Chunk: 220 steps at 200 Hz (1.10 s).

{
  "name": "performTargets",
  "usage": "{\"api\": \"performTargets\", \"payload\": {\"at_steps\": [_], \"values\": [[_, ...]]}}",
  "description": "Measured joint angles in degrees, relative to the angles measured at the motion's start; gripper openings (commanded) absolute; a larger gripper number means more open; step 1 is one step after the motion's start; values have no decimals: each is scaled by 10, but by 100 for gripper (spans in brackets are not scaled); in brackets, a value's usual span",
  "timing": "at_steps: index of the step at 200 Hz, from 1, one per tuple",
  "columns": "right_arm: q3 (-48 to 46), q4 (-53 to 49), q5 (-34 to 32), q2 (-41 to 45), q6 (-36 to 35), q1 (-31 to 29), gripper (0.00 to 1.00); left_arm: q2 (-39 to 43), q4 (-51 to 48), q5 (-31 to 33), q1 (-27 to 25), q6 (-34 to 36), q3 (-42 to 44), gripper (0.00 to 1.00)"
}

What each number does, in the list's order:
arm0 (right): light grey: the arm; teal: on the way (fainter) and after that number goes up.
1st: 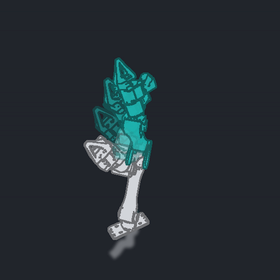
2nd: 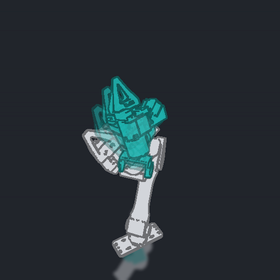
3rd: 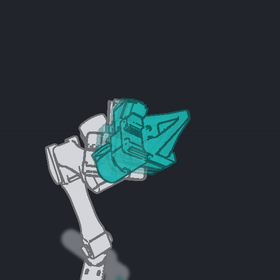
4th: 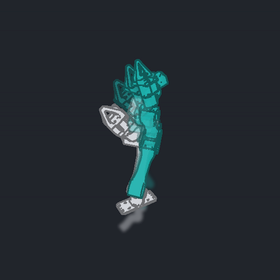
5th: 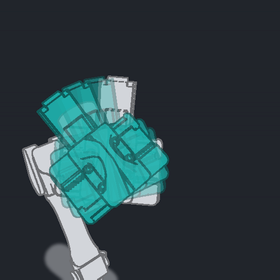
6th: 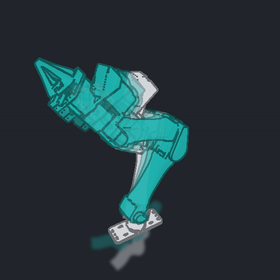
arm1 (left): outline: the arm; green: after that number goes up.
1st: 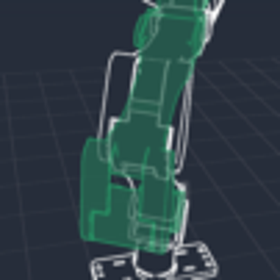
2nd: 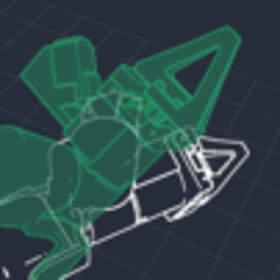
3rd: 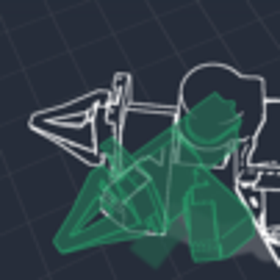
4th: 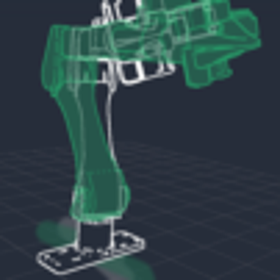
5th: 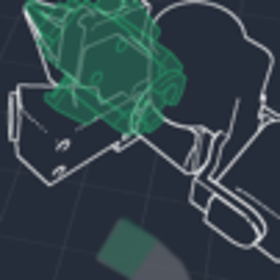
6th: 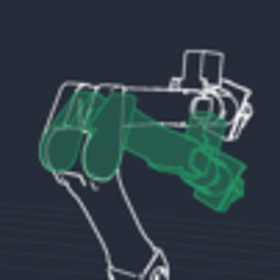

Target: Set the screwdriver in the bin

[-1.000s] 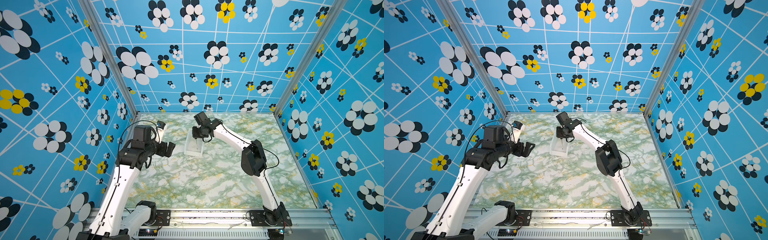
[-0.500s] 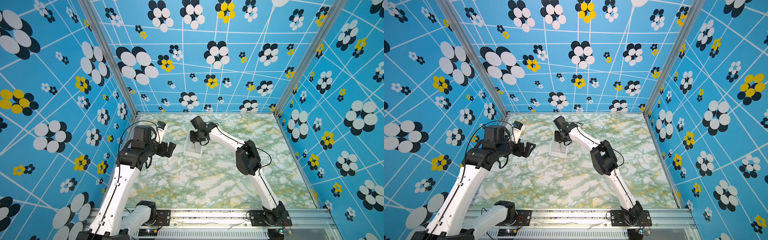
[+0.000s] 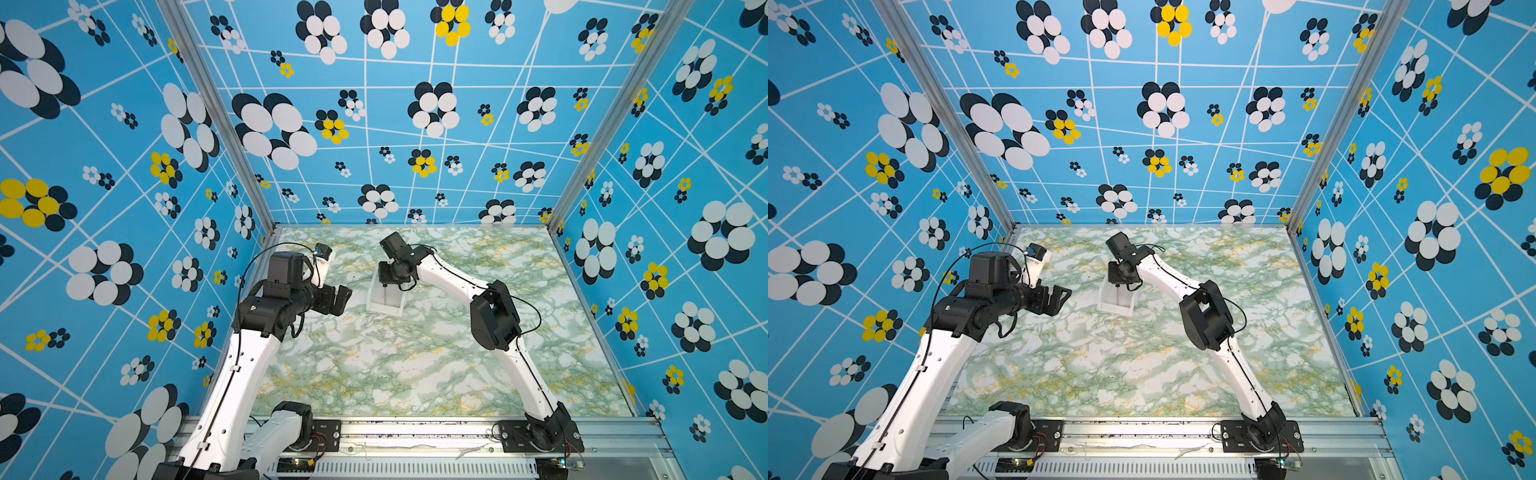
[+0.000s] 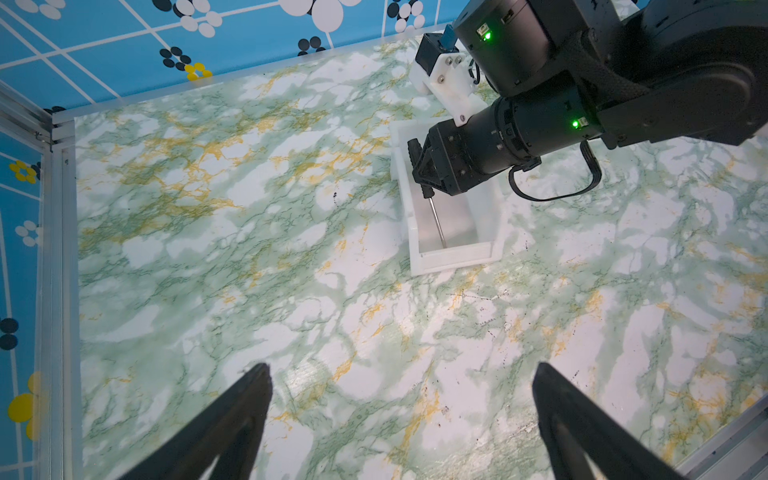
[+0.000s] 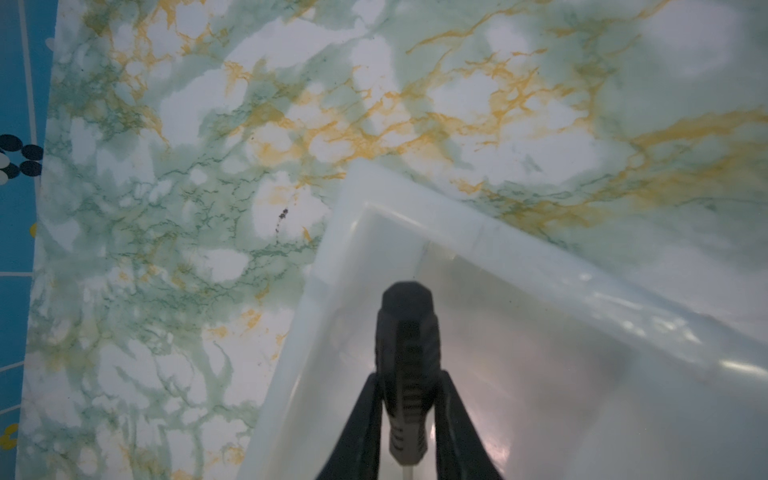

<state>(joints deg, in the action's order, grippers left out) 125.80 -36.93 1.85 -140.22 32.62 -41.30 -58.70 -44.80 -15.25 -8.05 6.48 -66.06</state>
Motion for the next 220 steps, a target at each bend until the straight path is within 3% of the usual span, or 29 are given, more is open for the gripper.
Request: {"api": "performTargets", "payload": {"at_steps": [119,138,192,220], "values": [[-15,-4,-20,28,-32,-3,42,-5,5,3,2,0,3,99],[-73,10,-31,95,-47,-3,45,-20,7,14,2,0,3,99],[-326,128,-89,395,-96,-2,57,-47,33,48,2,-1,26,99],[-435,157,-123,484,-118,12,62,-65,48,64,2,-9,35,99]]}}
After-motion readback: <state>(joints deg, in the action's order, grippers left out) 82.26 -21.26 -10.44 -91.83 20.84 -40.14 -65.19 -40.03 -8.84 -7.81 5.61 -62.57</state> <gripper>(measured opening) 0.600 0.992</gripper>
